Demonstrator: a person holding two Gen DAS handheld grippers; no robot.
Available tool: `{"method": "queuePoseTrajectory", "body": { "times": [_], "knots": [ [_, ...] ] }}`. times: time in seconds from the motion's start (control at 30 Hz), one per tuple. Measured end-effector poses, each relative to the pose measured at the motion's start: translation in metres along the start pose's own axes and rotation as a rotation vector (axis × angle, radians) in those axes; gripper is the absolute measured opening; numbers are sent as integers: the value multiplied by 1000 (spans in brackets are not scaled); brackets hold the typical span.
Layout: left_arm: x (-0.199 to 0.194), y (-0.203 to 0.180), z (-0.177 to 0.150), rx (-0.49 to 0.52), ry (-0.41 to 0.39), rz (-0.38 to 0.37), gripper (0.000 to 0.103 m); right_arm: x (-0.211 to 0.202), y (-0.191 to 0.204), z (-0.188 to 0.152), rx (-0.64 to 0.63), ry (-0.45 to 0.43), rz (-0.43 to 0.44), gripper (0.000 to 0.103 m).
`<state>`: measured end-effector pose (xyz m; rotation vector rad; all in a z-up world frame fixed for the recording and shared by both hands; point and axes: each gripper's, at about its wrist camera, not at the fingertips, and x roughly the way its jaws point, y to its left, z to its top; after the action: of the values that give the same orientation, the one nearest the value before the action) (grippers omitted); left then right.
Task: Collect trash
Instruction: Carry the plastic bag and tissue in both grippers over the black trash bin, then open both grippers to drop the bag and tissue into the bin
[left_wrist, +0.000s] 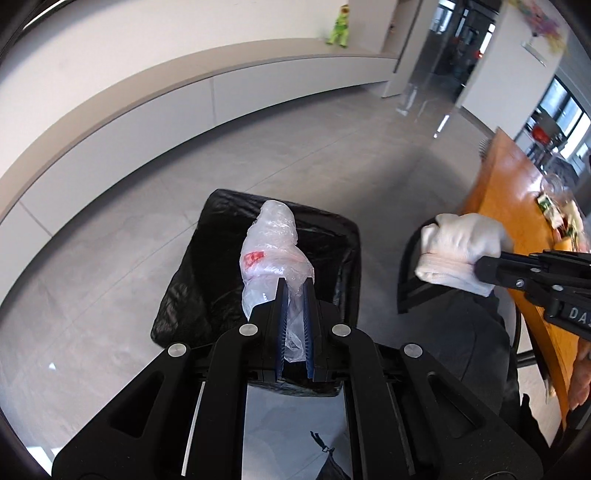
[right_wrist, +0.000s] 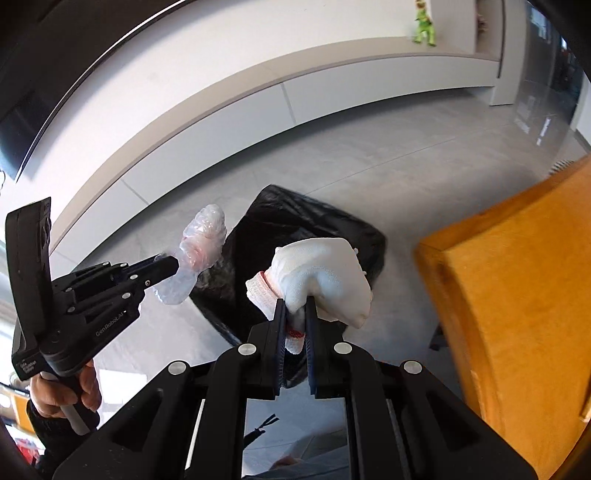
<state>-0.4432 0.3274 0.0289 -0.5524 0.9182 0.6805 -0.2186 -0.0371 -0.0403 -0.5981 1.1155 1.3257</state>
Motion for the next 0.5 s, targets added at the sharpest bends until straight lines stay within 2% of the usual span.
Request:
{"method": "queuePoseTrajectory", "body": {
  "times": [0.03, 0.07, 0.1, 0.13, 0.23, 0.5],
  "knots": [
    [0, 6, -1, -22, 7, 5, 16, 8, 4, 4, -7, 18, 6, 13],
    [0, 9, -2, -34, 17, 25, 59, 15, 7, 10, -1, 35, 1, 26],
    [-1, 12, -2, -48, 22, 68, 91, 20, 5, 17, 19, 44, -23, 46],
    [-6, 15, -2, -50, -11, 95, 97, 21, 5, 22, 28, 32, -36, 51],
    [-13, 21, -2, -36, -52, 136, 97, 23, 9, 31, 25, 10, -50, 54],
    [-13, 18, 3, -33, -68, 140, 97, 10, 13, 24, 3, -23, -53, 54]
  ]
}}
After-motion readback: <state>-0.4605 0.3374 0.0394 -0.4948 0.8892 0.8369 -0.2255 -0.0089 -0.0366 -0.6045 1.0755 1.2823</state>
